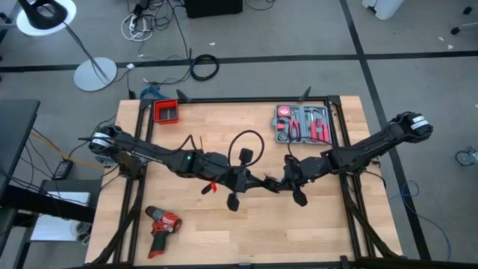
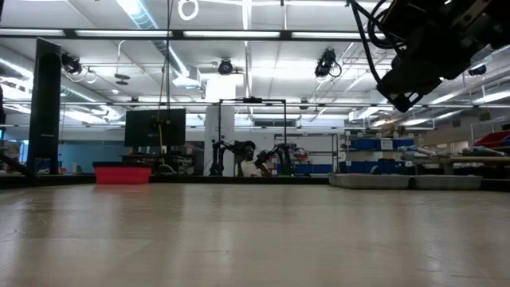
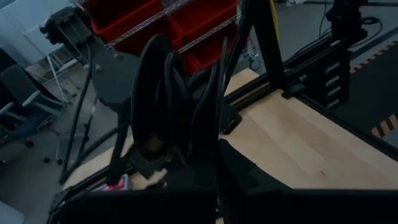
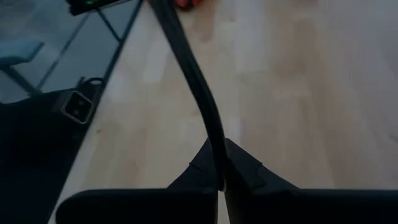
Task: Coil cords
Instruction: Coil the black wire onto the black spool
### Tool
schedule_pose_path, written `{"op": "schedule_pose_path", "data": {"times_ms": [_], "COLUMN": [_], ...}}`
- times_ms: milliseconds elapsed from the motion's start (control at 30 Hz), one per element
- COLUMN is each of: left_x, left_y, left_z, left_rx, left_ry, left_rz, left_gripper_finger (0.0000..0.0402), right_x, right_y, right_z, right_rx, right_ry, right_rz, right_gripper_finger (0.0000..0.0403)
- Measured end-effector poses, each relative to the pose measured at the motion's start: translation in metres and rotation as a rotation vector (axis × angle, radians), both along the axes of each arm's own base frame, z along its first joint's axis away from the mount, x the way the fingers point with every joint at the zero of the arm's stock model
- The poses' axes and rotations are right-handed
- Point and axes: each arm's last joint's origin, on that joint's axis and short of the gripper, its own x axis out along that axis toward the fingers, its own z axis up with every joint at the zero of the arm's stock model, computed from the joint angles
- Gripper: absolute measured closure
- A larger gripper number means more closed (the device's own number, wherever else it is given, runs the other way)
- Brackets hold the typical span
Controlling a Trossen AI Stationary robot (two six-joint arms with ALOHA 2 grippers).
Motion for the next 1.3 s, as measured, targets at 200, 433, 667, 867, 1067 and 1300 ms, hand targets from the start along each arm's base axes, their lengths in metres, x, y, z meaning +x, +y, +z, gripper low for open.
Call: {"op": "schedule_pose_path", "data": {"times_ms": [200, 433, 667, 867, 1067, 1300], "left_x": [-0.002, -0.004, -0.007, -0.017, -0.023, -0.024], "left_y": [-0.004, -0.003, -0.001, 0.006, 0.014, 0.018], "left_z": [-0.002, -0.003, -0.008, -0.006, -0.011, -0.016], "left_rx": [0.015, 0.009, 0.016, -0.027, -0.068, -0.112], "left_ry": [0.022, 0.048, 0.126, 0.202, 0.297, 0.354], "left_rz": [0.027, 0.050, 0.107, 0.154, 0.205, 0.232], "left_gripper_finger": [0.0401, 0.0401, 0.0401, 0.0401, 0.0401, 0.0401], "right_x": [-0.018, -0.037, -0.051, -0.060, -0.067, -0.068], "right_y": [-0.005, -0.004, 0.003, 0.011, 0.017, 0.018], "right_z": [0.009, 0.022, 0.029, 0.034, 0.041, 0.058], "right_rx": [-0.007, 0.001, 0.018, 0.016, 0.014, -0.054], "right_ry": [0.039, 0.010, -0.009, -0.039, -0.089, -0.163], "right_rz": [-0.065, -0.067, -0.005, 0.070, 0.121, 0.160], "right_gripper_finger": [0.0400, 0.0400, 0.0399, 0.0399, 0.0400, 0.0400]}}
